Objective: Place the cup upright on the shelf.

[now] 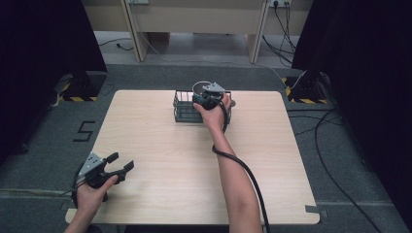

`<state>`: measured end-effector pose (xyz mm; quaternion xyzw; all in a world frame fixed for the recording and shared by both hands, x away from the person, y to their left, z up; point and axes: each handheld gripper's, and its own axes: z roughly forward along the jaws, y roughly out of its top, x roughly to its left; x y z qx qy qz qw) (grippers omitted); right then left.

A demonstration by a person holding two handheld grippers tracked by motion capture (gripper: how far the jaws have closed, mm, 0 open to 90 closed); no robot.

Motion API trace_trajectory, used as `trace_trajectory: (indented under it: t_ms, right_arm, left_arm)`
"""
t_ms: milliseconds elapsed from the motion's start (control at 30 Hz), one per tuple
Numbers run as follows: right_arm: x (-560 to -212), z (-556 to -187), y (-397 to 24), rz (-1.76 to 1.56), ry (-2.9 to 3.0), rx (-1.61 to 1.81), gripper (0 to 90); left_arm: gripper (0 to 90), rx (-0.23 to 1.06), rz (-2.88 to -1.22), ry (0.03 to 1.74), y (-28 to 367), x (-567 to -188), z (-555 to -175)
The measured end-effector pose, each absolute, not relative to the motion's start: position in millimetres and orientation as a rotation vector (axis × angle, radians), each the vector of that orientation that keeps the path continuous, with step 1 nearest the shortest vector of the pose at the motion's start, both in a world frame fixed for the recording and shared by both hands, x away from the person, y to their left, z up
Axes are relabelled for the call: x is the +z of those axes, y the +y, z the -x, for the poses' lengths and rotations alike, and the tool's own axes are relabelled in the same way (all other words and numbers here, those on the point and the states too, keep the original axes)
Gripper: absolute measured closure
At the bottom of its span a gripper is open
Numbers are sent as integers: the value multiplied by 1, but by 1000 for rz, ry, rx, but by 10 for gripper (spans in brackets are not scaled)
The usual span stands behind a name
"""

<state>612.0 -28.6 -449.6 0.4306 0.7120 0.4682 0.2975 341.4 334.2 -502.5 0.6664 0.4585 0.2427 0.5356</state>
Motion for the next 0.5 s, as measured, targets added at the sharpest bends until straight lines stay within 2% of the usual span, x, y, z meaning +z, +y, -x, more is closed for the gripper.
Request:
trace_trajectory:
  t_ms: [500]
  right_arm:
    - [-449,-598,-37,-1149,1870,1289,161]
  left_arm:
    - [194,581,-1590,1093,334,-503,-342]
